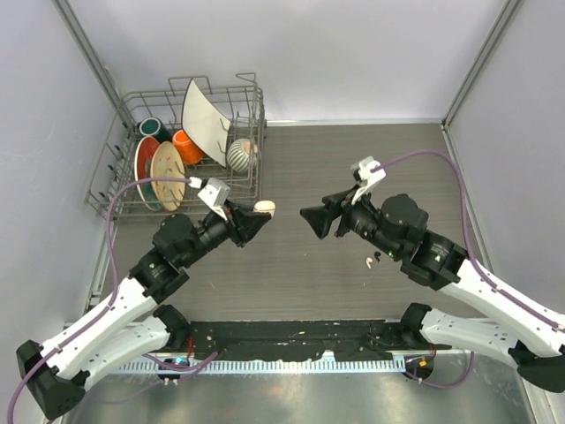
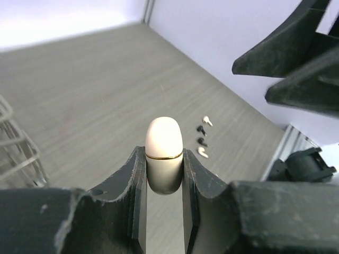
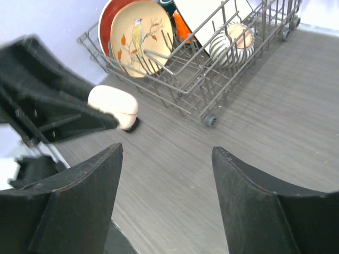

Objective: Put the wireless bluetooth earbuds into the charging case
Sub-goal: Pick up the charging case at the center of the board.

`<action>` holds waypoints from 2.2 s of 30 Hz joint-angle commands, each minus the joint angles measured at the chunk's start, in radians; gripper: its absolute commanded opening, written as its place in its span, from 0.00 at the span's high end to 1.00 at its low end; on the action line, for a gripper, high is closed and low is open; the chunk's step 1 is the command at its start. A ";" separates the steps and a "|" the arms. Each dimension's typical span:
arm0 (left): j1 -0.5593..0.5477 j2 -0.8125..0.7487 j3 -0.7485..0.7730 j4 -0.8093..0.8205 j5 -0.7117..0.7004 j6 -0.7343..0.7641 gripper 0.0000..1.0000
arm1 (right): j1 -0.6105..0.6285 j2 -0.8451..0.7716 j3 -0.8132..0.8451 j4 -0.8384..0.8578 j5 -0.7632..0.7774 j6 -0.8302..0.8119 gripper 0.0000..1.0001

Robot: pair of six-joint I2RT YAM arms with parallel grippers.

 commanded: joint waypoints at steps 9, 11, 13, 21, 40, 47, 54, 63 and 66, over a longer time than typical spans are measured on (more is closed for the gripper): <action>0.000 -0.090 -0.283 0.746 0.120 0.262 1.00 | -0.254 0.223 0.143 0.138 -0.585 0.922 0.22; 0.000 -0.071 -0.311 0.847 0.121 0.274 1.00 | -0.252 0.249 0.054 0.333 -0.641 1.057 0.21; -0.001 -0.062 -0.328 0.881 0.119 0.288 1.00 | -0.252 0.265 0.012 0.452 -0.666 1.188 0.20; -0.001 -0.027 -0.329 0.916 0.107 0.300 1.00 | -0.251 0.275 -0.016 0.462 -0.680 1.188 0.18; -0.001 0.028 -0.326 0.970 0.147 0.254 1.00 | -0.200 0.354 -0.019 0.576 -0.718 1.230 0.20; 0.000 0.039 -0.326 0.973 0.148 0.250 1.00 | -0.191 0.377 -0.029 0.672 -0.743 1.290 0.35; -0.001 0.059 -0.322 0.981 0.144 0.245 0.99 | -0.182 0.369 -0.036 0.680 -0.743 1.293 0.35; -0.001 0.068 -0.325 0.990 0.142 0.245 0.99 | -0.179 0.381 -0.034 0.691 -0.755 1.297 0.38; -0.001 0.071 -0.325 0.991 0.142 0.239 0.98 | -0.179 0.387 -0.032 0.683 -0.758 1.300 0.45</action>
